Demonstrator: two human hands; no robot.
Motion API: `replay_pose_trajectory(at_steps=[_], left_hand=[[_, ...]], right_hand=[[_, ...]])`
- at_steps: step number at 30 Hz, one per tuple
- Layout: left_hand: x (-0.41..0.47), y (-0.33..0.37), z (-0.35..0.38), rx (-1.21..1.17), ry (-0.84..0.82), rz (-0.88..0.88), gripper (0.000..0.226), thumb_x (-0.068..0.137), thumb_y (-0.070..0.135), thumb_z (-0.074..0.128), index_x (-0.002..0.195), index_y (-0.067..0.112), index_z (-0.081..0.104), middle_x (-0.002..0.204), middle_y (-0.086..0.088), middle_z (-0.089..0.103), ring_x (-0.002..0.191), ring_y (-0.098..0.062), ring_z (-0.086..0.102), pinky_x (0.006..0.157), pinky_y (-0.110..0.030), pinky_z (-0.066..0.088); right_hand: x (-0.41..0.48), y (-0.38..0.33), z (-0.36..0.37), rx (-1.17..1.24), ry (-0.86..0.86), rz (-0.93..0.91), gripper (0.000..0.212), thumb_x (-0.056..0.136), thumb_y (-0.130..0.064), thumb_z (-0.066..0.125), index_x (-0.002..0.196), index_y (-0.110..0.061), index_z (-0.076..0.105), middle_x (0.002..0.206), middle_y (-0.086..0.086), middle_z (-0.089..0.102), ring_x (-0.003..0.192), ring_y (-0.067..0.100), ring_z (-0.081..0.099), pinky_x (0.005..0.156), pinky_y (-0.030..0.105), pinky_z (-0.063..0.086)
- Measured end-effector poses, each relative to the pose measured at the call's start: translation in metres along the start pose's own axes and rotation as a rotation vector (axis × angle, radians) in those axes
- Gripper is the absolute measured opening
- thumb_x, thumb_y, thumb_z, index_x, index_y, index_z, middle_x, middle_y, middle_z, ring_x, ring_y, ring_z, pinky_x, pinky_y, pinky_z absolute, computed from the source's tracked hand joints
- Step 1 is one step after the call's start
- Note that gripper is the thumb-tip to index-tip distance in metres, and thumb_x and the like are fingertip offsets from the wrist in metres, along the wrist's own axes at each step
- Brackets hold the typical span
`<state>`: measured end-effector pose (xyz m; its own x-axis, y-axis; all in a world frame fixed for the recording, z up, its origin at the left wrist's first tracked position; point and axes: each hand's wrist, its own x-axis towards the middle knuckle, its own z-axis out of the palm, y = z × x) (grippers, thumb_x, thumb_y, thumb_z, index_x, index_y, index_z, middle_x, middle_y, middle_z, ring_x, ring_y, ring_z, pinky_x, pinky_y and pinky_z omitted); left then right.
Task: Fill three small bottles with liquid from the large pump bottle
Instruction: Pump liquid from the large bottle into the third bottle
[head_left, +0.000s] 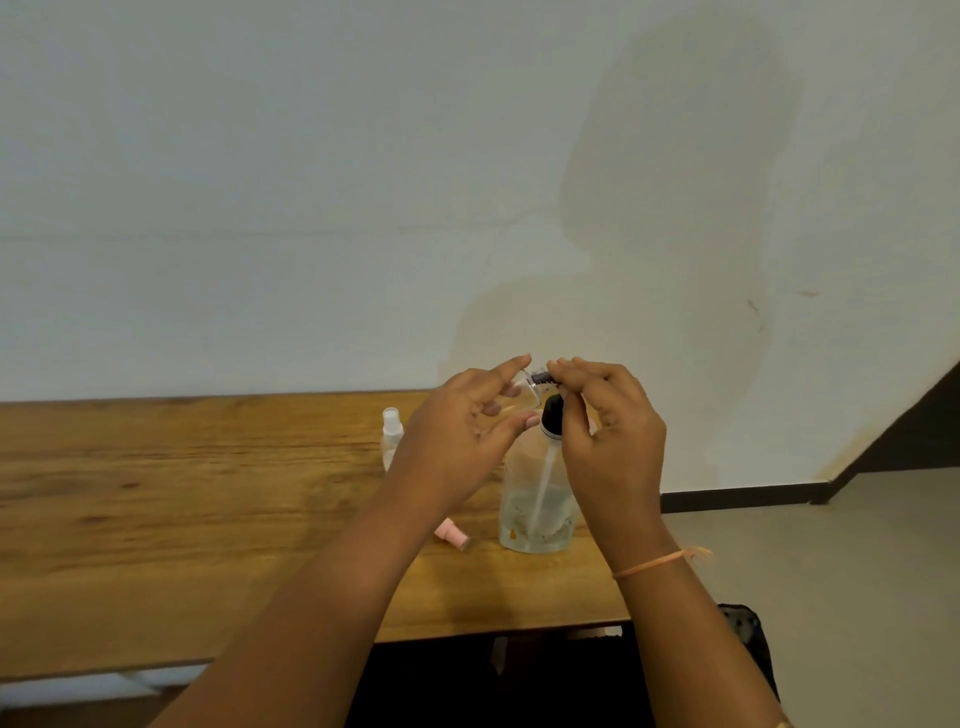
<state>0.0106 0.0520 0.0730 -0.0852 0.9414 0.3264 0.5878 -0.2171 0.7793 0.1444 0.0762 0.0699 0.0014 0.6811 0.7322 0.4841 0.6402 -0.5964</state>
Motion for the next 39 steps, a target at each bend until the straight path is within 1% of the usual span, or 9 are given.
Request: replay_pose_trajectory(at_steps=[4,11,14,20,24,29,32,36,39], left_hand=[[0.001,0.002,0.001,0.013,0.018,0.028,0.05,0.082,0.037,0.067,0.122,0.054,0.041,0.1,0.023,0.056,0.091,0.006,0.053,0.079,-0.02,0.048],[0.004,-0.002,-0.002,0.015,-0.056,-0.057,0.051,0.082,0.033,0.068,0.127,0.045,0.05,0.101,0.02,0.054,0.095,0.0,0.055,0.085,-0.024,0.048],[0.003,-0.002,-0.003,0.016,-0.075,-0.067,0.05,0.082,0.031,0.068,0.127,0.044,0.05,0.098,0.025,0.052,0.097,-0.002,0.056,0.086,-0.027,0.049],[0.002,-0.002,-0.002,-0.023,-0.023,0.004,0.051,0.08,0.033,0.07,0.119,0.055,0.045,0.099,0.024,0.055,0.089,0.009,0.052,0.072,-0.003,0.039],[0.002,0.003,-0.005,0.016,0.005,0.071,0.057,0.079,0.034,0.071,0.121,0.055,0.038,0.1,0.024,0.055,0.092,0.006,0.053,0.081,-0.019,0.046],[0.002,0.002,-0.003,0.018,0.004,0.035,0.039,0.078,0.036,0.072,0.109,0.039,0.048,0.097,0.034,0.051,0.087,0.015,0.051,0.075,-0.014,0.044],[0.003,0.001,-0.002,-0.001,0.0,-0.004,0.03,0.077,0.031,0.074,0.098,0.027,0.054,0.099,0.037,0.049,0.087,0.006,0.054,0.074,-0.015,0.045],[0.004,0.001,-0.002,-0.063,-0.02,-0.051,0.031,0.075,0.028,0.077,0.086,0.038,0.05,0.094,0.037,0.053,0.094,0.001,0.059,0.08,-0.026,0.051],[0.002,0.002,-0.004,-0.159,-0.008,-0.037,0.032,0.072,0.026,0.079,0.088,0.04,0.054,0.097,0.031,0.059,0.089,0.005,0.059,0.076,-0.014,0.049]], right_hand=[[0.006,-0.001,-0.003,-0.024,-0.015,0.023,0.026,0.082,-0.002,0.053,0.099,-0.007,0.071,0.095,0.006,0.066,0.093,0.021,0.063,0.082,0.035,0.052],[-0.008,0.008,0.011,-0.071,0.06,-0.048,0.024,0.086,-0.005,0.05,0.098,-0.002,0.069,0.094,0.009,0.064,0.102,0.007,0.05,0.091,0.004,0.035],[-0.011,0.009,0.013,-0.072,0.062,-0.061,0.025,0.087,-0.006,0.046,0.099,-0.001,0.068,0.094,0.009,0.061,0.102,0.009,0.05,0.093,0.004,0.033],[-0.005,0.001,0.008,-0.004,0.035,-0.014,0.023,0.082,0.004,0.052,0.097,-0.004,0.069,0.095,-0.004,0.054,0.1,0.014,0.057,0.088,0.007,0.04],[0.003,-0.001,-0.003,-0.007,-0.015,-0.013,0.023,0.083,0.001,0.054,0.097,-0.007,0.07,0.094,-0.006,0.058,0.094,0.02,0.061,0.082,0.015,0.045],[0.0,0.006,-0.005,-0.008,0.012,-0.033,0.025,0.081,0.006,0.059,0.098,-0.008,0.071,0.096,-0.006,0.063,0.098,0.02,0.063,0.086,0.018,0.047],[-0.006,0.011,0.0,-0.01,0.034,-0.06,0.028,0.079,0.01,0.058,0.098,-0.005,0.071,0.097,-0.002,0.063,0.1,0.02,0.062,0.091,0.009,0.042],[-0.006,0.01,0.002,0.005,0.031,-0.049,0.027,0.079,0.009,0.057,0.098,-0.005,0.071,0.098,-0.005,0.059,0.101,0.021,0.061,0.091,0.007,0.04],[-0.003,0.005,-0.001,0.045,0.006,-0.011,0.026,0.081,0.003,0.055,0.098,-0.008,0.071,0.097,-0.007,0.06,0.101,0.018,0.062,0.09,0.014,0.045]])
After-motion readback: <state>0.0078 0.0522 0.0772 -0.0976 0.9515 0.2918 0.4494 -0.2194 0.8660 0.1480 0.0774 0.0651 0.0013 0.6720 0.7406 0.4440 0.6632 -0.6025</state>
